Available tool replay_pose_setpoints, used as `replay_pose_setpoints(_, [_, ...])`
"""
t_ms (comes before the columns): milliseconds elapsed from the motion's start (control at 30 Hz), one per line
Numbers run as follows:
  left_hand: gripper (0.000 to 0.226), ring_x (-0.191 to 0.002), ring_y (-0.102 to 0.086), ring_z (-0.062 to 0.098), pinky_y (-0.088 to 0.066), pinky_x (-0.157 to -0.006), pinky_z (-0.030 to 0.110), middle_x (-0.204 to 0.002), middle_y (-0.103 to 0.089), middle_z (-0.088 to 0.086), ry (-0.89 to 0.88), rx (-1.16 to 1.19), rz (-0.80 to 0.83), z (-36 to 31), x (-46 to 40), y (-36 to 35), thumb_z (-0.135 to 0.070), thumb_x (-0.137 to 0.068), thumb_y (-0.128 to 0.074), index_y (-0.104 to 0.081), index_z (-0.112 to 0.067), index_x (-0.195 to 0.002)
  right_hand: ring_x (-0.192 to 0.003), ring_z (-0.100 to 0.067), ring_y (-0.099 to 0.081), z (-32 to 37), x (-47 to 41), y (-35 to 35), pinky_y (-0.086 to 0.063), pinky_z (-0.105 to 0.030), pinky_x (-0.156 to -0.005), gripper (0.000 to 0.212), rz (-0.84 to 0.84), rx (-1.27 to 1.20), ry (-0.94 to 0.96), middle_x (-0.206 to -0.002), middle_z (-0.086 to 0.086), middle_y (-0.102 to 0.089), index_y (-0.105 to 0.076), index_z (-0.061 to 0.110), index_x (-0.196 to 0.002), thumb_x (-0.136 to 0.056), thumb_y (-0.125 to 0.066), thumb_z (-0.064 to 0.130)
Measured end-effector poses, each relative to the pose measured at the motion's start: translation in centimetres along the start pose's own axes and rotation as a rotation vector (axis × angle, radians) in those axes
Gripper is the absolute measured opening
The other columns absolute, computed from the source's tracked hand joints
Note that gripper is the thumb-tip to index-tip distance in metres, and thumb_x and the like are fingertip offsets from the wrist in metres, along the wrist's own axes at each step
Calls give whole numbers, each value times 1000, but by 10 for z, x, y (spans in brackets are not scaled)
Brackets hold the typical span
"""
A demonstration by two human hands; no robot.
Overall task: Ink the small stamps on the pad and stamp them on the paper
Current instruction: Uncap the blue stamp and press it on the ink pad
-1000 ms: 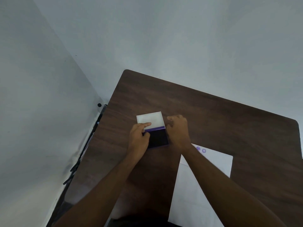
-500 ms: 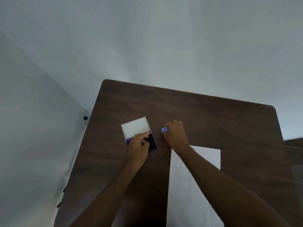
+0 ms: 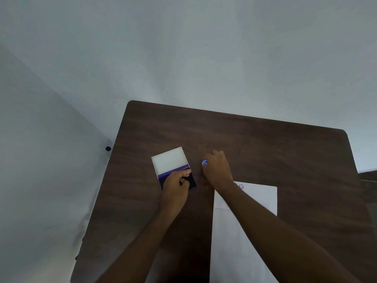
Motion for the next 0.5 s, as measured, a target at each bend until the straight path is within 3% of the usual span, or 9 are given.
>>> replay_pose_setpoints(200, [29, -91, -55, -8, -41, -75, 8, -109, -63, -12, 9, 27, -8, 1, 1, 5, 0, -89, -55, -66, -19, -110, -93, -22, -53, 2, 2, -1, -48, -33, -78, 15, -37, 18, 27, -99, -13, -64, -68, 4, -90, -88, -61, 17])
replay_pose_setpoints(333, [30, -103, -59, 5, -49, -92, 25, -109, -66, -8, 8, 75, 7, -2, 3, 9, -1, -92, -53, -65, -18, -113, -88, -19, -55, 1, 0, 2, -46, -31, -82, 16, -2, -26, 49, -89, -7, -63, -66, 7, -84, -91, -57, 19])
replay_pose_setpoints(400, [29, -104, -60, 6, -50, -93, 30, -109, -67, -8, 8, 117, 23, -5, 3, 12, -6, -95, -52, -64, -22, -116, -78, -13, -55, 2, 1, 13, -48, -32, -82, 17, -24, -192, 30, -78, 1, -59, -68, 7, -81, -90, -59, 17])
replay_pose_setpoints(467, [26, -107, -59, 9, -52, -92, 31, -116, -65, -6, 12, 142, 39, -7, 5, 16, -19, -97, -52, -63, -24, -120, -76, -5, -55, 0, 11, 27, -47, -18, -75, 13, -75, -441, -57, -84, 8, -60, -72, 8, -94, -85, -68, 16])
replay_pose_setpoints(500, [27, -108, -59, 10, -52, -90, 29, -119, -63, -6, 13, 140, 52, -8, 6, 16, -26, -97, -52, -61, -25, -123, -78, -3, -58, -2, 18, 30, -45, -10, -72, 21, -57, -542, -107, -90, 9, -62, -71, 9, -102, -83, -72, 17])
Point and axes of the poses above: each hand's wrist, its own x-axis away from the middle knuckle, its own y-axis out of the back of the hand, z = x × y, the point moved 9 cm from there along -x, towards the middle knuckle
